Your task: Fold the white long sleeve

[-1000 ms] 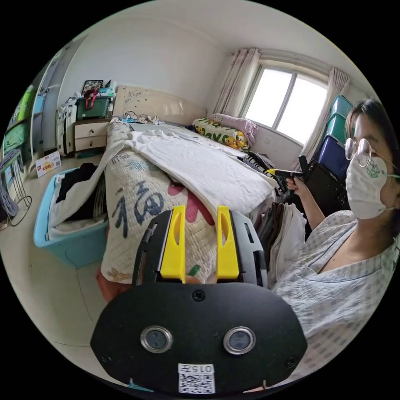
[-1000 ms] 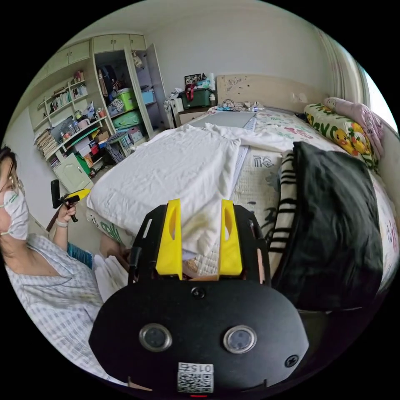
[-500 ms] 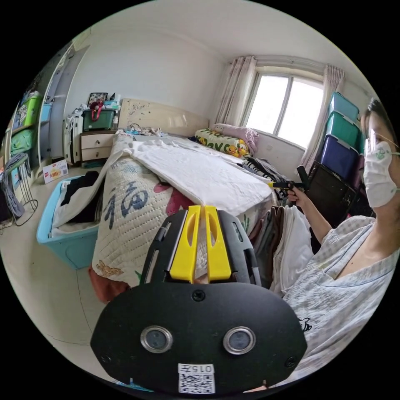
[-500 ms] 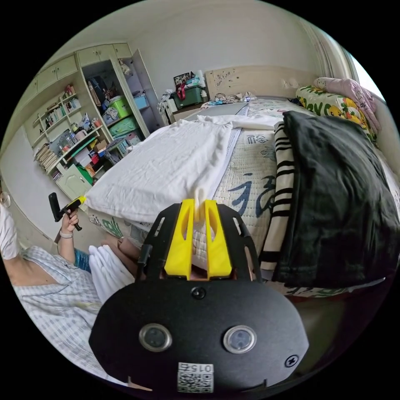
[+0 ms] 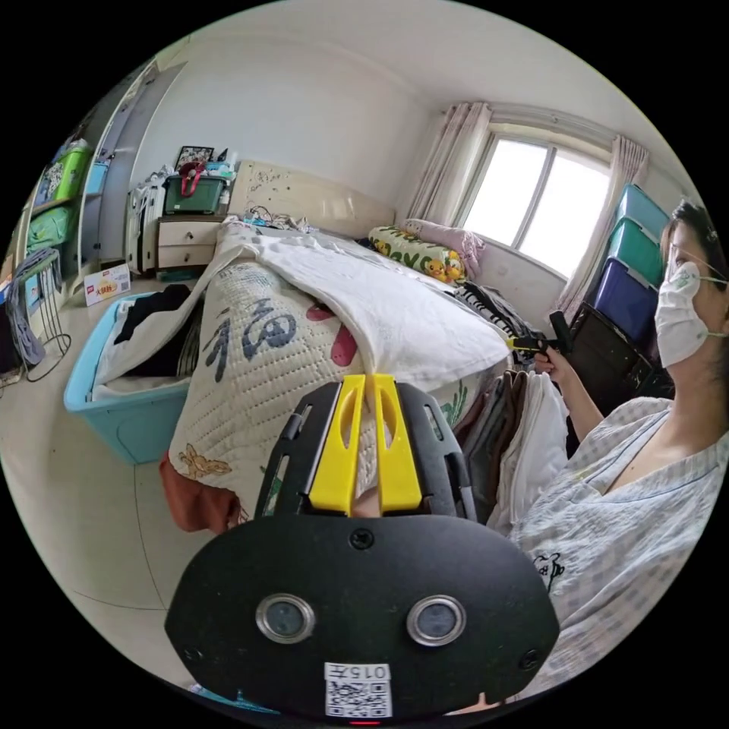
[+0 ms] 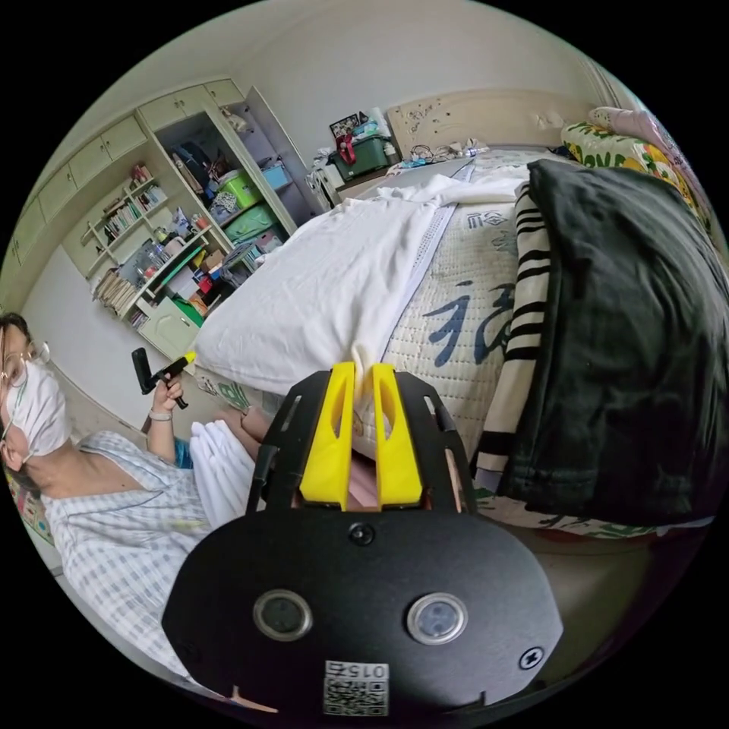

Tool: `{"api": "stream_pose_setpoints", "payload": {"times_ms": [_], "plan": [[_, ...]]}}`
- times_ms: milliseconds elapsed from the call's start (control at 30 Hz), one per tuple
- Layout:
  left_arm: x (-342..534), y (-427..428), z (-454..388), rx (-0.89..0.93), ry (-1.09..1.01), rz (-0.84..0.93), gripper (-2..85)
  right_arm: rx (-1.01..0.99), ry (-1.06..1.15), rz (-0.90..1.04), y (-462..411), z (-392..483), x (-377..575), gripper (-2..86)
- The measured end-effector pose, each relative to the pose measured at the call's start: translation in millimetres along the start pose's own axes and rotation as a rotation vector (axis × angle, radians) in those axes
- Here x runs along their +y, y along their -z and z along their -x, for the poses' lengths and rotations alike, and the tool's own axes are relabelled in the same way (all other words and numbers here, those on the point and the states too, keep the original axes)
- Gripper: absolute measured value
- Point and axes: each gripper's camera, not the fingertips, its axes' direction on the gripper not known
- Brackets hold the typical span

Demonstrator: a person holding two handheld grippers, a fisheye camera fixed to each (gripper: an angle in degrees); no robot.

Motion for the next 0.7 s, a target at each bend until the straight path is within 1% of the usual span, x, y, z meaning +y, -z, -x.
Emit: {"api": "stream_pose_setpoints", "payload": {"times_ms": [100,200,267,300,367,400,433,467,500,567,600,633,667,700], "plan": [[-29.6,24.7,-7.7,-0.036,-0.016,0.022,5.0,0.004,-0.015,-0.001,29.0,-4.4,-14.9,10.0],[-79.9,62.8,-37.0,-0.138,-0.089,-0.06,6.4,0.035,-0.011,-0.133,73.1,-4.7,-39.7,11.4],[-139.9,70.4,-80.5,-0.2,-0.246,-0.111,6.6,0.084,-0.005,-0.251,102.0,-3.0,-76.2,11.2],[-156.5,66.3,-93.1,-0.208,-0.296,-0.113,6.7,0.1,-0.008,-0.278,107.7,-3.0,-88.5,11.1],[-225.9,27.3,-142.1,-0.18,-0.474,-0.097,7.2,0.149,-0.035,-0.375,122.7,-6.4,-144.2,10.8],[-243.5,12.9,-154.2,-0.161,-0.516,-0.089,7.3,0.151,-0.044,-0.395,124.9,-8.5,-160.3,10.8],[-278.3,-21.2,-177.9,-0.113,-0.609,-0.053,7.4,0.145,-0.069,-0.422,127.1,-14.9,-195.5,10.8],[-313.3,-62.1,-200.0,-0.063,-0.692,0.02,7.3,0.141,-0.104,-0.431,126.6,-24.2,-233.4,11.0],[-330.4,-84.1,-209.6,-0.042,-0.722,0.061,7.2,0.143,-0.128,-0.432,125.4,-30.0,-252.9,11.1],[-388.0,-175.0,-237.6,0.023,-0.785,0.227,7.2,0.157,-0.25,-0.428,116.2,-59.0,-330.6,12.0],[-398.9,-196.7,-241.8,0.038,-0.793,0.268,7.3,0.16,-0.29,-0.419,113.2,-68.2,-349.3,12.4],[-417.0,-236.8,-246.4,0.053,-0.796,0.346,7.6,0.161,-0.355,-0.398,107.3,-88.1,-384.4,13.1],[-430.8,-268.2,-246.3,0.028,-0.784,0.395,8.1,0.165,-0.402,-0.395,103.3,-108.7,-414.9,14.0],[-435.7,-279.2,-244.9,0.012,-0.78,0.402,8.3,0.171,-0.434,-0.401,102.4,-119.5,-427.8,14.2]]}}
